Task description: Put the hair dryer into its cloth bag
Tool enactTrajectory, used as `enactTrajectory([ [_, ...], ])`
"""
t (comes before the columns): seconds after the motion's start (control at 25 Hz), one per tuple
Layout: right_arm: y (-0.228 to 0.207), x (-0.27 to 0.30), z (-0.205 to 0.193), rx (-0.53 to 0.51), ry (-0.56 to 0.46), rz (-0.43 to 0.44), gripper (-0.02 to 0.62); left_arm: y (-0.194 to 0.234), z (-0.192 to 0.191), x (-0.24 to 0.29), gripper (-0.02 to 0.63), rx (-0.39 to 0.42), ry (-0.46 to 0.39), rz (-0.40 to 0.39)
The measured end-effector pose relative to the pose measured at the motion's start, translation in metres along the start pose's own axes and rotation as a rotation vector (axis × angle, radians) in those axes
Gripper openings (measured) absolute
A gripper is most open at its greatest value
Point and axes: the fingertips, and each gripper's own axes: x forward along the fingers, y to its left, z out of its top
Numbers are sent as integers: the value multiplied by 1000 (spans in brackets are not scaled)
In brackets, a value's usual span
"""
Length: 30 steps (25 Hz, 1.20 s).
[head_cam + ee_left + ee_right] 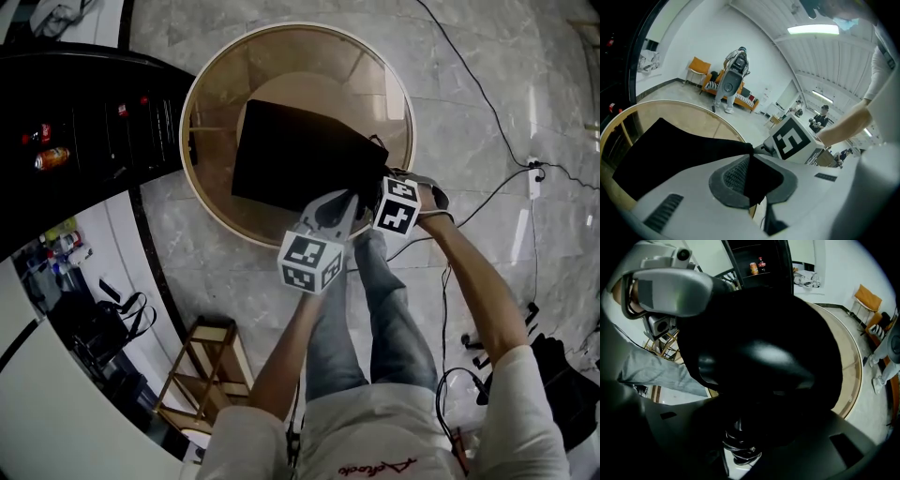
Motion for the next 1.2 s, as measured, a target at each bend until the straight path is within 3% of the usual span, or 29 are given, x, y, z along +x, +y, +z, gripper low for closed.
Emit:
enactTrajectory([
  [0.36, -10, 15, 7, -9, 78, 41, 199, -2, -5, -5, 44, -36, -2, -53],
  [0.92, -9, 34, 10, -6, 149, 44, 201, 15, -16, -8, 44, -75, 28, -66],
  [1.2, -7, 40, 8, -61, 110, -38, 207, 10, -28, -3, 44, -65, 68, -67],
])
